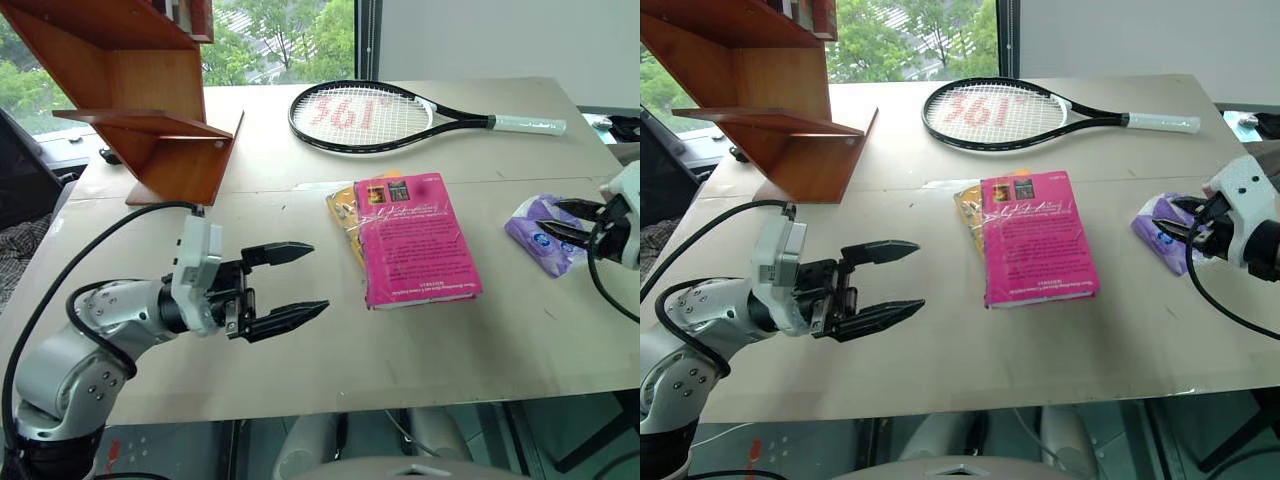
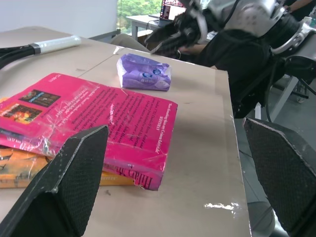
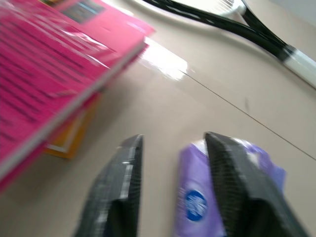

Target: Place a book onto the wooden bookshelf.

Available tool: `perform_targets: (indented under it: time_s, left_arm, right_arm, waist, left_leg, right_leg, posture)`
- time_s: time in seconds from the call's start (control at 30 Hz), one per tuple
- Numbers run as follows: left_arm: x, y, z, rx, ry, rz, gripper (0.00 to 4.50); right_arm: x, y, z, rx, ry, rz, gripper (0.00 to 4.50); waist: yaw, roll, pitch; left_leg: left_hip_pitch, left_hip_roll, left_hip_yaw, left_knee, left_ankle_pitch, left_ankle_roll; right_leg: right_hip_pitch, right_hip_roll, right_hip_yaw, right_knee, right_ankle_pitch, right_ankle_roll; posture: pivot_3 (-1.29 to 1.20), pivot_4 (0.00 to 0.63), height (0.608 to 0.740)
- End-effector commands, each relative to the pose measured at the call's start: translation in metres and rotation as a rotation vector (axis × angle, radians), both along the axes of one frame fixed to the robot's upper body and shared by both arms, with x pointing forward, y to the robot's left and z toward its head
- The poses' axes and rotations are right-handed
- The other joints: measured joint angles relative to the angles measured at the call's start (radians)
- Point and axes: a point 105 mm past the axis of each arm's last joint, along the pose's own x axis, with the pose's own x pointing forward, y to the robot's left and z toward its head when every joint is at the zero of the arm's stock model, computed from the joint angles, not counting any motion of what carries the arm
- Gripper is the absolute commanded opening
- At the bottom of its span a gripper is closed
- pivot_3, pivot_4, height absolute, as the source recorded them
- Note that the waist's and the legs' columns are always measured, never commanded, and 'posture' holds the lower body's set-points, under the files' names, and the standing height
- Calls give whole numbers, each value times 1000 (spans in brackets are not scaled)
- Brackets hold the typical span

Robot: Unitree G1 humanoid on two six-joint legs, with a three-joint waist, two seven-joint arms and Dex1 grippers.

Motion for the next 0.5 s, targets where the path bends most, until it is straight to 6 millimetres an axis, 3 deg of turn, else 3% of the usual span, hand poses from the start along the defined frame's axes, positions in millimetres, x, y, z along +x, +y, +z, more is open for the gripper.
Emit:
perform_targets:
  time_s: [0.03,0.23,0.5]
  left_arm:
    - [-7,8,10,8,-33,14,4500]
    - [-20,13,4,38,-14,39,4500]
    - [-29,16,6,49,-18,53,4500]
  right_arm:
    - [7,27,-8,-1,17,21,76]
    - [28,46,-37,-65,65,-11,76]
    - [35,52,-43,-71,83,11,76]
  waist:
    - [0,0,0]
    - [8,0,0]
    - [14,0,1]
  left_leg:
    - [0,0,0,0,0,0]
    - [-1,-2,-1,1,0,0]
    - [-2,-2,-2,0,0,0]
  right_leg:
    - [0,0,0,0,0,0]
    - [0,0,-1,-1,0,0]
    - [0,0,-2,-2,0,0]
  posture:
    - [0,150,740]
    - [0,150,740]
    - [0,150,740]
